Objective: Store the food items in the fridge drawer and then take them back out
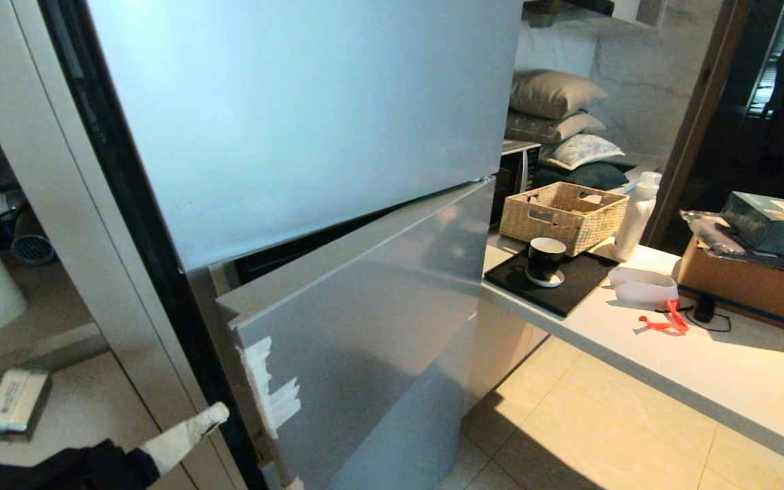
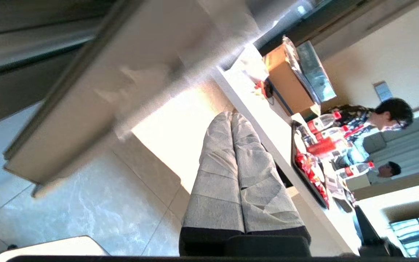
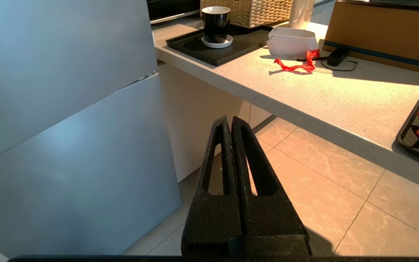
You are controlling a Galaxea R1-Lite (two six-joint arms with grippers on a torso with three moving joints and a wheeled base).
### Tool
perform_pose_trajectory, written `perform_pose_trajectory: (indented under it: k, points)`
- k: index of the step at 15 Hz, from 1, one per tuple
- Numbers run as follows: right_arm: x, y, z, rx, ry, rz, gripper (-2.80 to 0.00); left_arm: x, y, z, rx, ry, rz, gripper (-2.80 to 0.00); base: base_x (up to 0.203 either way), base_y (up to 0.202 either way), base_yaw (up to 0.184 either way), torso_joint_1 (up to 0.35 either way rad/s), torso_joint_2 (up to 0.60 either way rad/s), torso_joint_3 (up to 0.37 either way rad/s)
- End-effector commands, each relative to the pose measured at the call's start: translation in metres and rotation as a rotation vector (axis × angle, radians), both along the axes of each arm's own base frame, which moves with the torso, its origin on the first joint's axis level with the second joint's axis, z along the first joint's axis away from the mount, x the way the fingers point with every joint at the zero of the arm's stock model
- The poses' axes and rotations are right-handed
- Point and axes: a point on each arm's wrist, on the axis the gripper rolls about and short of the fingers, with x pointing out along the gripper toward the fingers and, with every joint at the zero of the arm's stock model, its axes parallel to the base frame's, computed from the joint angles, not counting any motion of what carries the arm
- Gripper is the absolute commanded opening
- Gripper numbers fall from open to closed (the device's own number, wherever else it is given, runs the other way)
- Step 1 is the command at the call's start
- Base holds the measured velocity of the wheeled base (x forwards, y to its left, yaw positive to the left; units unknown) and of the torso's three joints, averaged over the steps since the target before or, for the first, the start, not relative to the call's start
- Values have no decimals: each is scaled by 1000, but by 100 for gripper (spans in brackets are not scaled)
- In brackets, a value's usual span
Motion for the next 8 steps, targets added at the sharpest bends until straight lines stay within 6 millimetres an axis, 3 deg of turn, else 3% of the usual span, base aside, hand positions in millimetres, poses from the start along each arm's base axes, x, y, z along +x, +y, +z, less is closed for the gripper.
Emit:
perform_pose_trajectory:
  k: [1,3,6,8]
  points:
    - [0,0,0,0,2,0,-280,-8,6,25,-60,-117,27,-280,0,0,0,0,0,0]
    - [0,0,0,0,2,0,-280,13,5,46,-76,-138,174,-280,0,0,0,0,0,0]
    - [0,0,0,5,0,0,-280,54,12,57,-80,-119,386,-280,0,0,0,0,0,0]
    - [0,0,0,5,0,0,-280,73,32,64,-108,-144,565,-280,0,0,0,0,0,0]
